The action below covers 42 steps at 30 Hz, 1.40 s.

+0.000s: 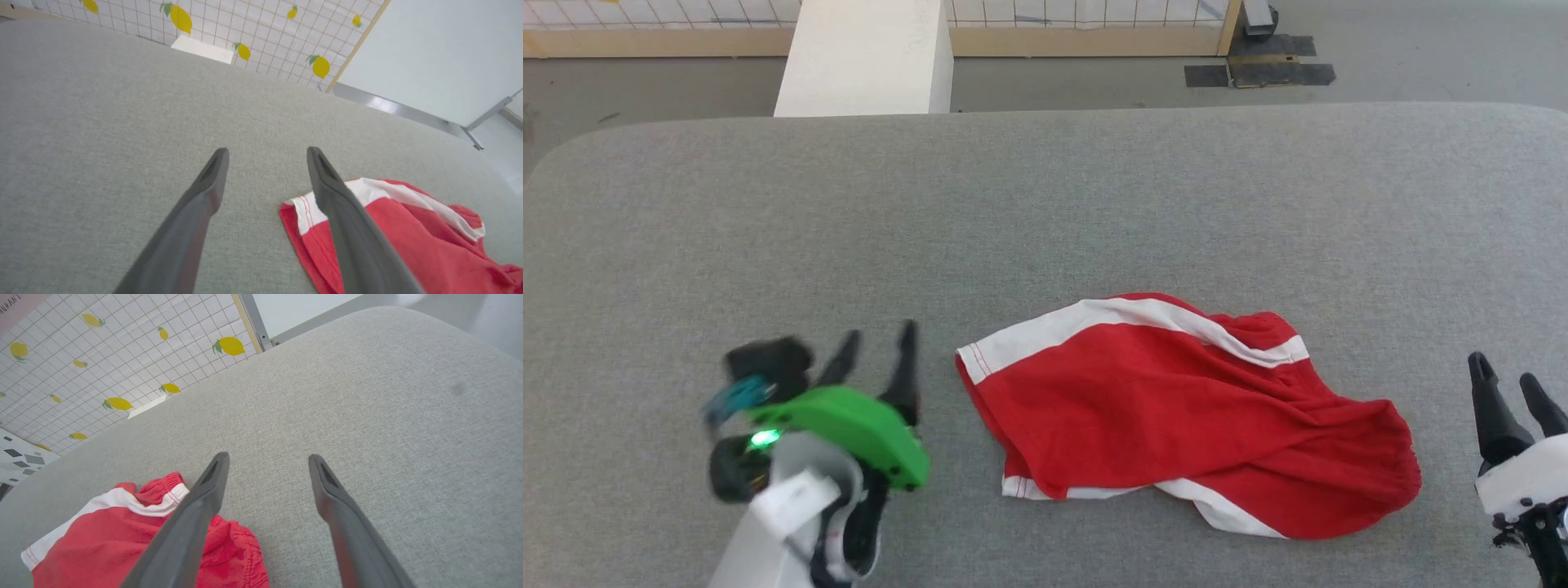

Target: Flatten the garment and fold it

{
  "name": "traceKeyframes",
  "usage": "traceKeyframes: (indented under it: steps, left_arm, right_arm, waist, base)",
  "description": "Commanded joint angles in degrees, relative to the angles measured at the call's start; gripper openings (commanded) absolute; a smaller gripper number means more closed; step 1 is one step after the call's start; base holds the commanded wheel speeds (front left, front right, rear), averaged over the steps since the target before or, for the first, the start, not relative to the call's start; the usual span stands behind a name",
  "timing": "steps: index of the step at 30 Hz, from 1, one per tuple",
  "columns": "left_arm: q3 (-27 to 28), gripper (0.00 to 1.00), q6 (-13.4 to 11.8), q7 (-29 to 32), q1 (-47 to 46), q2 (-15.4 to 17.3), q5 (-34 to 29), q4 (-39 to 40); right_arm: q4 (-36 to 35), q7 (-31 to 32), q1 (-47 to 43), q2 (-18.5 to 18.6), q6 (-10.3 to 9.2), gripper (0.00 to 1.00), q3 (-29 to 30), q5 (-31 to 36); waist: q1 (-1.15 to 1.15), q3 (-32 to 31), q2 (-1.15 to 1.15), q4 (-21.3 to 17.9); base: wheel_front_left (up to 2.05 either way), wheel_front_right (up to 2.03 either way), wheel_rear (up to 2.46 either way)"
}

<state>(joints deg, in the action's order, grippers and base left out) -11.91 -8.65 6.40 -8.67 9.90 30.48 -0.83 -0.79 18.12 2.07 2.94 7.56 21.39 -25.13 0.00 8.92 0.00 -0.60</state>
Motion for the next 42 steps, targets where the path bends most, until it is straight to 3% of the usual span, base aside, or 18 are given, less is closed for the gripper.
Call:
traceKeyframes:
  steps: [1, 5, 8, 11, 16, 17, 18, 25, 29, 36, 42]
  left_arm:
    - [-1.6, 1.0, 0.1, 4.3, -2.5, 0.8, 0.3, -0.6]
    - [-6.6, 1.0, 0.8, 17.1, -8.1, 2.4, -0.4, -5.1]
    - [-9.1, 1.0, 1.6, 22.1, -11.2, 3.4, -1.5, -8.7]
    - [-10.3, 1.0, 2.2, 24.9, -13.0, 3.5, -1.5, -11.8]
    - [-10.2, 1.0, 2.9, 24.3, -14.3, 3.2, -0.9, -14.1]
    - [-10.1, 0.29, 3.0, 23.5, -14.6, 3.2, -1.0, -14.2]
    - [-9.9, 0.0, 3.2, 22.8, -14.8, 3.1, -0.8, -14.2]
    - [-8.8, 0.0, 3.7, 20.0, -14.4, 2.4, 0.8, -13.0]
    - [-6.9, 0.0, 3.0, 17.6, -12.4, 2.0, 2.3, -10.6]
    - [-6.1, 0.0, 2.6, 16.1, -9.0, 1.5, 3.9, -7.5]
    - [-7.0, 0.0, 2.7, 15.6, -8.9, 0.6, 4.0, -6.7]
  right_arm:
    - [0.2, -0.4, 1.2, -0.1, -0.08, 1.0, 0.1, 0.4]
    - [0.9, -0.4, 2.4, -0.1, -0.08, 1.0, -0.6, 0.3]
    - [1.4, -0.3, 2.8, -0.1, -0.08, 1.0, -1.8, -0.3]
    - [2.0, -0.8, 3.3, -0.1, -0.08, 1.0, -2.5, -0.9]
    - [2.8, -1.8, 3.5, -0.1, -0.08, 1.0, -2.7, -1.2]
    - [2.9, -2.0, 3.5, -0.1, -0.08, 1.0, -2.7, -1.0]
    - [3.0, -2.1, 3.5, -0.1, -0.08, 1.0, -2.6, -0.9]
    - [3.3, -2.0, 3.7, -0.1, -0.08, 1.0, -3.5, -0.1]
    - [1.5, -0.3, 5.1, -0.1, -0.08, 1.0, -8.1, 1.7]
    - [4.0, 10.0, 12.3, -0.1, -0.08, 1.0, -18.4, 9.5]
    - [10.8, 17.6, 17.9, 0.1, -0.08, 1.0, -20.6, 18.5]
  waist:
    - [0.0, 0.4, 0.0, -0.3]
    - [0.0, 1.5, 0.0, -1.4]
    - [0.0, 2.6, 0.0, -2.5]
    - [0.0, 3.6, 0.0, -3.7]
    - [0.0, 4.8, 0.0, -4.6]
    - [0.0, 4.9, 0.0, -4.7]
    - [0.0, 5.0, 0.0, -4.7]
    - [0.0, 4.2, 0.0, -3.8]
    - [0.0, 3.7, 0.0, -3.5]
    - [0.0, 4.8, 0.0, -2.1]
    - [0.0, 6.0, 0.0, -0.4]
  base:
    - [0.0, 0.0, 0.0]
    - [0.0, 0.0, 0.0]
    - [0.0, 0.0, 0.0]
    - [0.0, 0.0, 0.0]
    - [0.0, 0.0, 0.0]
    - [0.0, 0.0, 0.0]
    - [0.0, 0.0, 0.0]
    - [0.0, 0.0, 0.0]
    - [0.0, 0.0, 0.0]
    - [0.0, 0.0, 0.0]
    - [0.0, 0.0, 0.0]
